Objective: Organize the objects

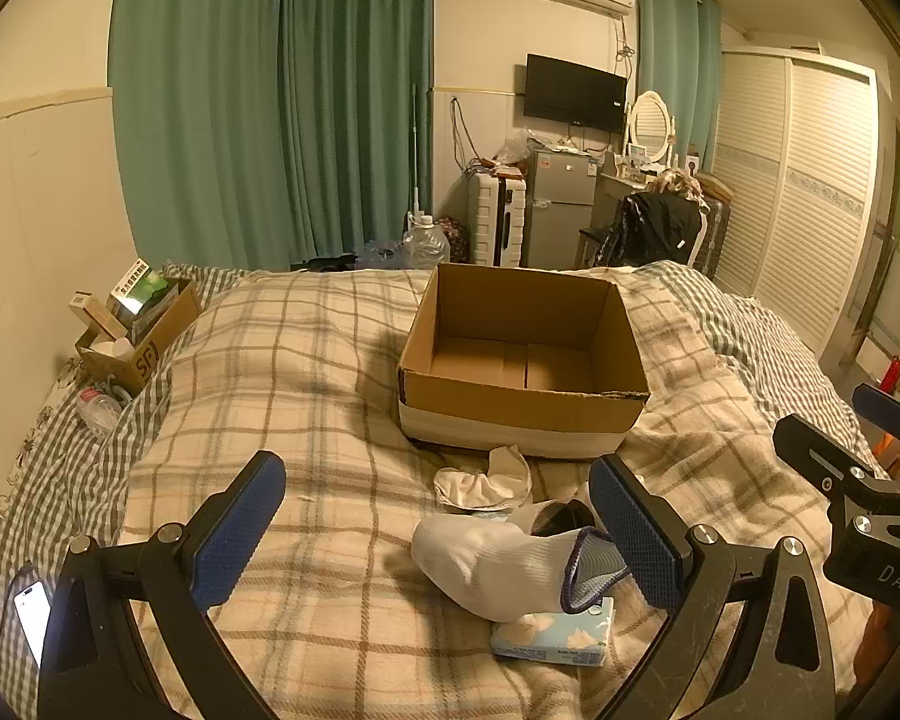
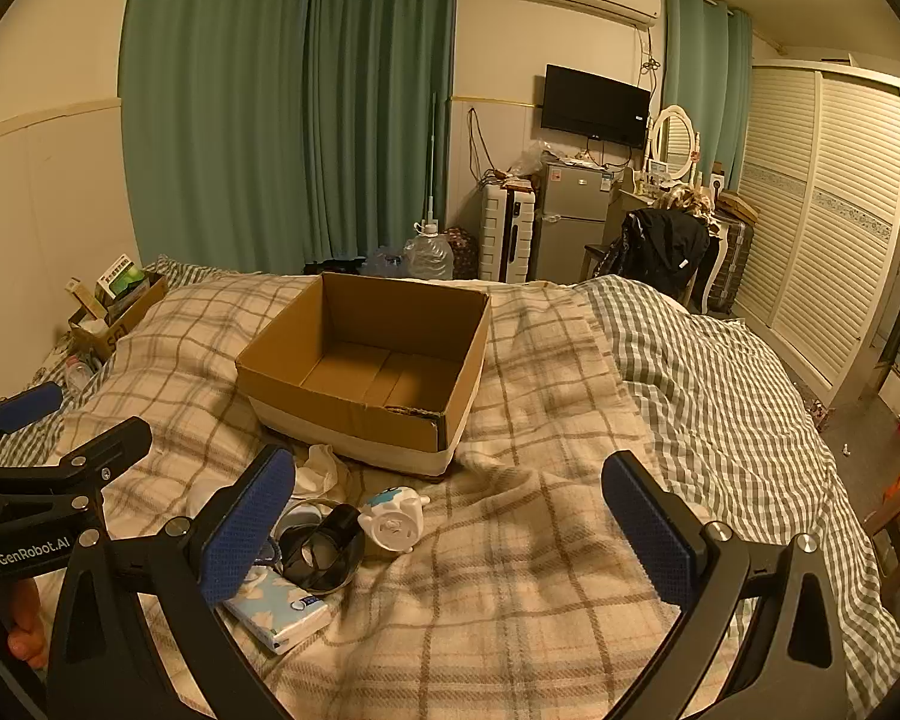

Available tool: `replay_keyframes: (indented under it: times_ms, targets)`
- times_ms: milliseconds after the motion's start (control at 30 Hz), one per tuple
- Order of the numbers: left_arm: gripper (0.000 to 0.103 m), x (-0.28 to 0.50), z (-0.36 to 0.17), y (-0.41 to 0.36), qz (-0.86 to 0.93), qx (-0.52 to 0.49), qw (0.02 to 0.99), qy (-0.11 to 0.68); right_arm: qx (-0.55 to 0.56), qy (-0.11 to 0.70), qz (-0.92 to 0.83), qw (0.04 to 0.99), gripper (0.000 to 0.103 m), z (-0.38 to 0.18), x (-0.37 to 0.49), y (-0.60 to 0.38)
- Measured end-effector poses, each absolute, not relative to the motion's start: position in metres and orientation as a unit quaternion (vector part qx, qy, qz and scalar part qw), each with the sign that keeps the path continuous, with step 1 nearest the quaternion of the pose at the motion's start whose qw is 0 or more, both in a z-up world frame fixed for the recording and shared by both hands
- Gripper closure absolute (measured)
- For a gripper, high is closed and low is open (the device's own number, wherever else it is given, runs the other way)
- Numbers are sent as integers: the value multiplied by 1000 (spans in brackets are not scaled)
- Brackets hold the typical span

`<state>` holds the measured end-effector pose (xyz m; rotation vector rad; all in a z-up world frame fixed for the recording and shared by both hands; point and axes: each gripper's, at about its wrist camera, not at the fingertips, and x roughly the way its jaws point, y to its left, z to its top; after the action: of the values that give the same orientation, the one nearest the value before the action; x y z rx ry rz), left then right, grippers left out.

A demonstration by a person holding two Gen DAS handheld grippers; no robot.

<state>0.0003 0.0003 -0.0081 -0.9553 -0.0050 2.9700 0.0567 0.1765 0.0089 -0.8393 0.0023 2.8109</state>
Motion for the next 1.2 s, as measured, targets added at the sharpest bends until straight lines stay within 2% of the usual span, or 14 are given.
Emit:
replay_keyframes:
  times_ms: [33,67,867,1200]
  targets:
    - [0,0,-8,1,950,-306,63,12,-285,1,953,104,1,9,57,177]
    - [0,0,-8,1,949,-306,69,14,-284,1,953,104,1,9,57,177]
    - [0,2,0,5,946,-310,88,14,-275,-3,956,101,2,22,62,181]
    - [2,-9,-42,19,924,-369,97,31,-306,4,946,110,2,3,55,193]
